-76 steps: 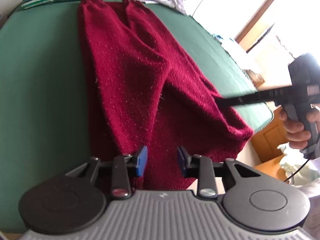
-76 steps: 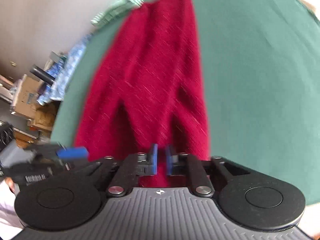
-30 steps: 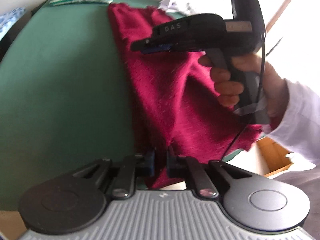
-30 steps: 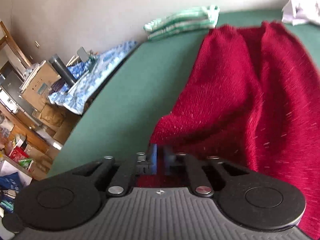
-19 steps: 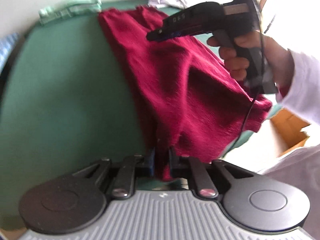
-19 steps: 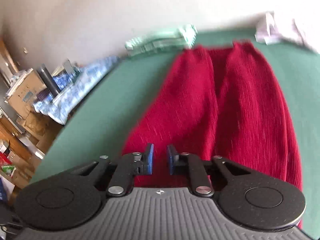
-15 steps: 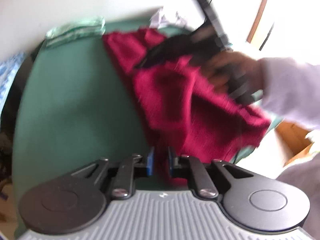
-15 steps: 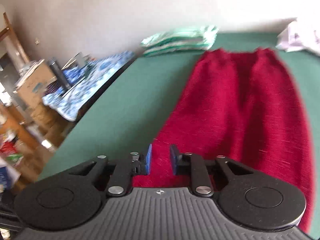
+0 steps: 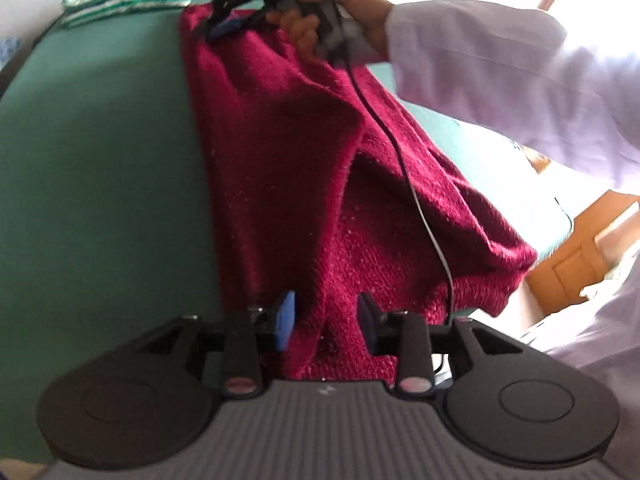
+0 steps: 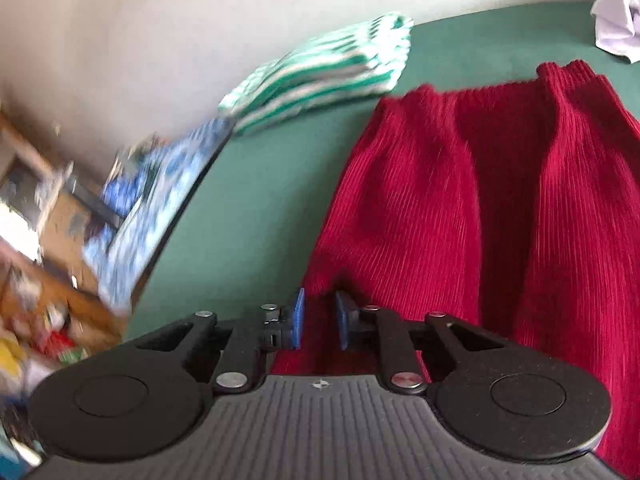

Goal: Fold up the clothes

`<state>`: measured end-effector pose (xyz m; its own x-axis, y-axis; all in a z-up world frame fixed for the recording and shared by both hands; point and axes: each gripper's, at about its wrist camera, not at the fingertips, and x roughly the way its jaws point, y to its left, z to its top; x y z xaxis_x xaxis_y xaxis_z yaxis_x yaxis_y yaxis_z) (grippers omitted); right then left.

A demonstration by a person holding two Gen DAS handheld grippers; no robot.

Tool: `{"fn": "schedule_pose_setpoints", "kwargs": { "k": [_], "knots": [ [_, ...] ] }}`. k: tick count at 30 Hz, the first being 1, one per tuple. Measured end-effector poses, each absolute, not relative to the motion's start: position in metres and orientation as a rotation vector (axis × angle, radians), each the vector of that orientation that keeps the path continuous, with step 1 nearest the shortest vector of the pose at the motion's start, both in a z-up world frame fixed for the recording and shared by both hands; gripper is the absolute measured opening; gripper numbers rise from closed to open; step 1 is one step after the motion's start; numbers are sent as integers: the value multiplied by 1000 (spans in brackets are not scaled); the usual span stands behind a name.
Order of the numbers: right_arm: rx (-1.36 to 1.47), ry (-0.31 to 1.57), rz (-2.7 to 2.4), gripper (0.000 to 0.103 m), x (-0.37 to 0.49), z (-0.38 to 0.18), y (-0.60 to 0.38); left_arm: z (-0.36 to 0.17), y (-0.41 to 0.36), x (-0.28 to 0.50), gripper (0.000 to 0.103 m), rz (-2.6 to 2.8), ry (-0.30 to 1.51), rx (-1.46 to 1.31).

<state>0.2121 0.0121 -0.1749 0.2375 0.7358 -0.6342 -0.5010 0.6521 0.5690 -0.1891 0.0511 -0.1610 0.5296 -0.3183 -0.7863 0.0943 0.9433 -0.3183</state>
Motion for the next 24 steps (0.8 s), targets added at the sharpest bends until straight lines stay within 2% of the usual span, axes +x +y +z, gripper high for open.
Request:
{"fn": "schedule_pose_setpoints", "kwargs": {
  "k": [2,3,6,8,10,11,13,14,15,17,18,21,22,24],
  "knots": [
    [330,1021,844,15,241,-180,18,-161,50,-189,35,-232,989,-264],
    [355,1018,835,10,255,-183,22,-161,49,-189,36,-223,991,-271],
    [387,968,770,10,290,-184,30,-159,45,-189,37,-197,991,-282],
    [375,941,737,1,312,-187,39,-159,44,-188,38,-186,991,-287],
    [367,922,721,0,327,-188,45,-158,44,-188,39,-184,993,-287],
    [363,917,703,0,331,-185,46,-157,43,-187,41,-188,995,-282],
    [369,901,725,9,325,-167,39,-157,41,-185,48,-211,1001,-264],
    [372,892,740,9,320,-157,34,-157,39,-183,57,-232,1004,-252],
    [367,900,783,9,309,-145,24,-157,36,-183,63,-253,1003,-234],
    [342,935,868,12,276,-120,-3,-157,31,-183,66,-294,995,-184],
    [326,960,898,16,252,-111,-21,-158,28,-184,66,-311,988,-161],
    [253,1028,978,19,166,-97,-80,-158,30,-187,63,-353,963,-129],
    [220,1036,990,23,132,-97,-101,-157,31,-187,61,-364,954,-125],
    [146,1045,978,26,66,-101,-138,-152,34,-188,57,-383,928,-114]
  ]
}}
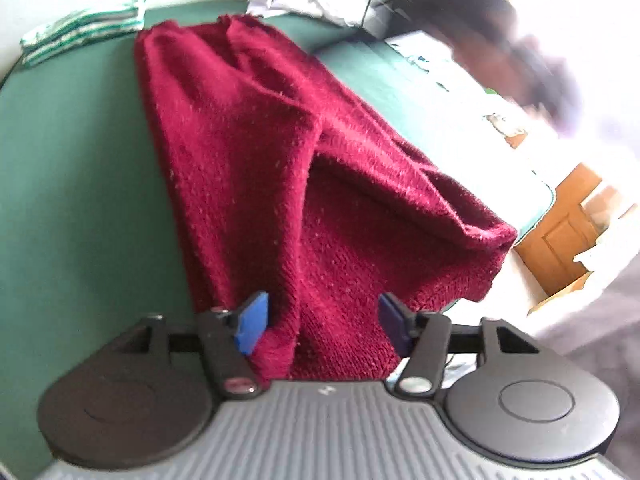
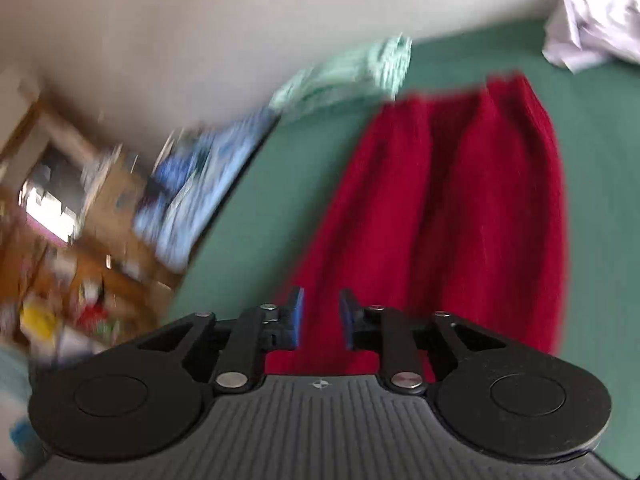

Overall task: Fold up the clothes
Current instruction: 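Open both grippers and withdraw them from the folded sweater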

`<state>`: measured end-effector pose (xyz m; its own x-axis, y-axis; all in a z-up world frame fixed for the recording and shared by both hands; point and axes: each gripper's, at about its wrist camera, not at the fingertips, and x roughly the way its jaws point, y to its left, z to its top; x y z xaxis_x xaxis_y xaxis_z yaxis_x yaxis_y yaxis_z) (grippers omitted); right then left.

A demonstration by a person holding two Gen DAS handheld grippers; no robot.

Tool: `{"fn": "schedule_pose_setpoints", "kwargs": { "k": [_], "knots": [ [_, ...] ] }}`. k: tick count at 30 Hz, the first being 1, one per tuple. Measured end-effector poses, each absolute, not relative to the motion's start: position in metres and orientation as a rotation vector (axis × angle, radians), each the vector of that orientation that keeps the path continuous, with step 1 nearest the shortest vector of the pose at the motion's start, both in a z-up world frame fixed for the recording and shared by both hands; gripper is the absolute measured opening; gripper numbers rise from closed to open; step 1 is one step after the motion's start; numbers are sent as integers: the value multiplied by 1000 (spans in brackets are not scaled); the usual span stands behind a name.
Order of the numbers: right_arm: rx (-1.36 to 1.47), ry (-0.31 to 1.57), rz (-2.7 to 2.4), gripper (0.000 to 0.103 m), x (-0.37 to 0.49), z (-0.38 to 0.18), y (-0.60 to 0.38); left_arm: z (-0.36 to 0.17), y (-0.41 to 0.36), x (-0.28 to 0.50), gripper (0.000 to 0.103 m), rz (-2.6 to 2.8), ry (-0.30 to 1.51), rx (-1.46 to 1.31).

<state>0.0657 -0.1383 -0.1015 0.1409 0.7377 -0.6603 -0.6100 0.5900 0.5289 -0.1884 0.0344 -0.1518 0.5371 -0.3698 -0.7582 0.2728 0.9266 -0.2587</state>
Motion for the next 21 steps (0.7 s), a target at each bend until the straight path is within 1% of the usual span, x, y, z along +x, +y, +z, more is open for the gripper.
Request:
{"fn": "schedule_pose_setpoints", "kwargs": {
  "k": [2,4,6,7,9,12,15,18,21],
  "knots": [
    [71,1057,900,30,6,-112,-165,-144,34,-189,57,-410,891,-96],
    [80,1115,851,30,-37,-127,-185,-134,27,-188,57,-440,852,-66],
    [96,1132,771,29,-64,-137,-200,-127,16,-185,60,-478,832,-28],
    [92,1129,714,29,-72,-141,-207,-125,10,-183,60,-495,828,-11],
    [103,1115,619,24,-84,-146,-221,-124,-4,-181,60,-515,826,28],
    [149,1085,601,28,-97,-133,-239,-124,-19,-187,61,-514,825,79],
    [176,1029,613,33,-108,-122,-253,-127,-14,-201,61,-470,841,53],
    [69,1049,584,33,-111,-128,-256,-132,0,-216,59,-340,873,54],
    [91,1086,591,34,-109,-134,-269,-135,24,-233,59,-207,899,18]
  ]
}}
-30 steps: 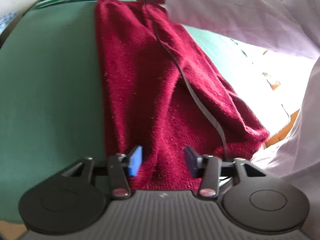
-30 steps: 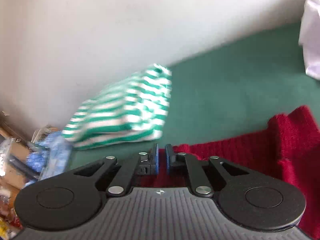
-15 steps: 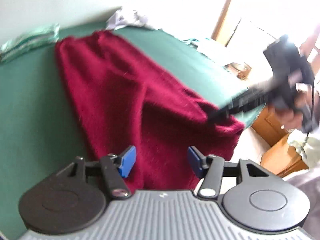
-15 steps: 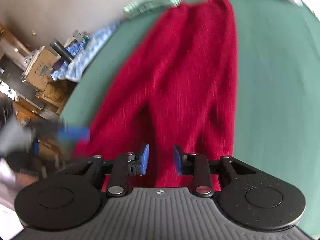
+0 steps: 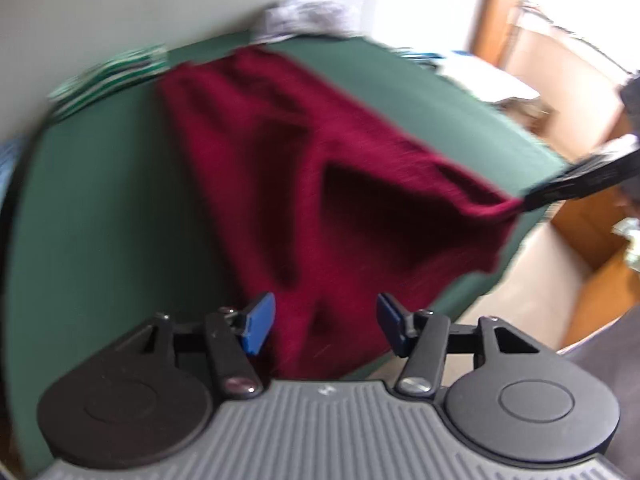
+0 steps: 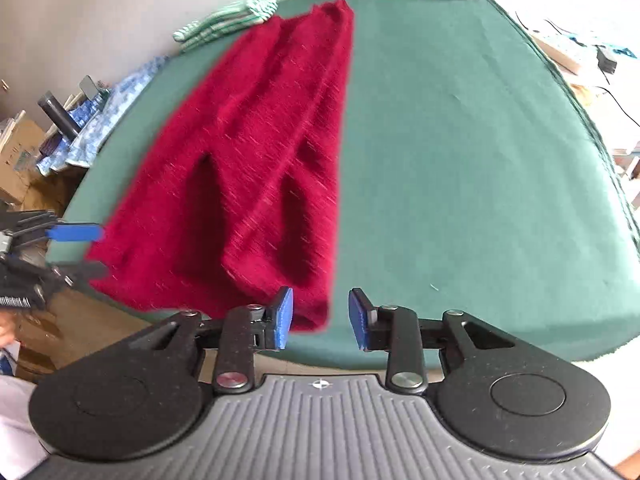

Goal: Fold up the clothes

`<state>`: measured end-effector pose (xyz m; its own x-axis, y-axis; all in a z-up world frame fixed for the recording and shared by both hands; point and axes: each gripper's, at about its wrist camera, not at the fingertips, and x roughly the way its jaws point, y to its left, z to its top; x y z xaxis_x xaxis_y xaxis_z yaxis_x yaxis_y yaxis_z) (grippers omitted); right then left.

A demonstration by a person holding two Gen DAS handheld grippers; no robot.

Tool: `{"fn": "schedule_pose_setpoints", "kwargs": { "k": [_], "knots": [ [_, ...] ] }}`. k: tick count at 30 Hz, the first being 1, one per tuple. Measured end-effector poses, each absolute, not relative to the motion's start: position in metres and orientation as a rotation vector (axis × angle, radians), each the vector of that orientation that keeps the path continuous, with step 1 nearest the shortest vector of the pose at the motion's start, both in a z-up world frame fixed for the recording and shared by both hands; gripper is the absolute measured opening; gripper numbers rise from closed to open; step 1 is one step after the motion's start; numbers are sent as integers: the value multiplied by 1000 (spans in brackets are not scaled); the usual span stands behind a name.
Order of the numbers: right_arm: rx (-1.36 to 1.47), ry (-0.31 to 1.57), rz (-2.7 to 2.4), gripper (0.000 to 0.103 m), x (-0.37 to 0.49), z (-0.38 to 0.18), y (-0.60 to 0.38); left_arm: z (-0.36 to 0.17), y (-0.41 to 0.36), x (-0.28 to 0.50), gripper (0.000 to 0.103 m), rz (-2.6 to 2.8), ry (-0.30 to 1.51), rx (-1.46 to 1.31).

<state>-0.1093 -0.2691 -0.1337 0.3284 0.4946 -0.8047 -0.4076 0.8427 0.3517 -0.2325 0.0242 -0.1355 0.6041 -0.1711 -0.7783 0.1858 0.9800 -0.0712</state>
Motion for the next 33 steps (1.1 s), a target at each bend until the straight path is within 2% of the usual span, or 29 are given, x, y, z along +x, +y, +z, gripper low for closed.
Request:
{"fn": "schedule_pose_setpoints", "kwargs": {
  "k": [2,5,13,14,16,17,20,22,23,33],
  "knots": [
    [161,1124,603,37,-104,-142,-280,-140,49,-240,64,-150,922,-99],
    [235,1176,622,40,-93,-154,-281,-149,64,-241,64,-101,954,-194],
    [172,1158,712,40,-93,-154,-263,-171,29,-232,65,-130,978,-83],
    [166,1151,714,40,-93,-155,-261,-172,28,-233,62,-121,965,-75],
    [157,1118,716,40,-98,-156,-258,-173,28,-233,48,-123,944,-65],
    [140,1094,717,38,-102,-157,-254,-173,29,-232,33,-127,934,-61],
    [79,1036,719,28,-112,-158,-243,-173,30,-233,21,-150,921,-75],
    [68,1020,701,15,-115,-160,-240,-173,31,-234,12,-166,915,-91],
    [88,1025,687,15,-114,-160,-242,-171,31,-234,6,-173,912,-108],
    [478,1009,671,13,-93,-121,-269,-108,48,-227,4,-245,803,-176]
  ]
}}
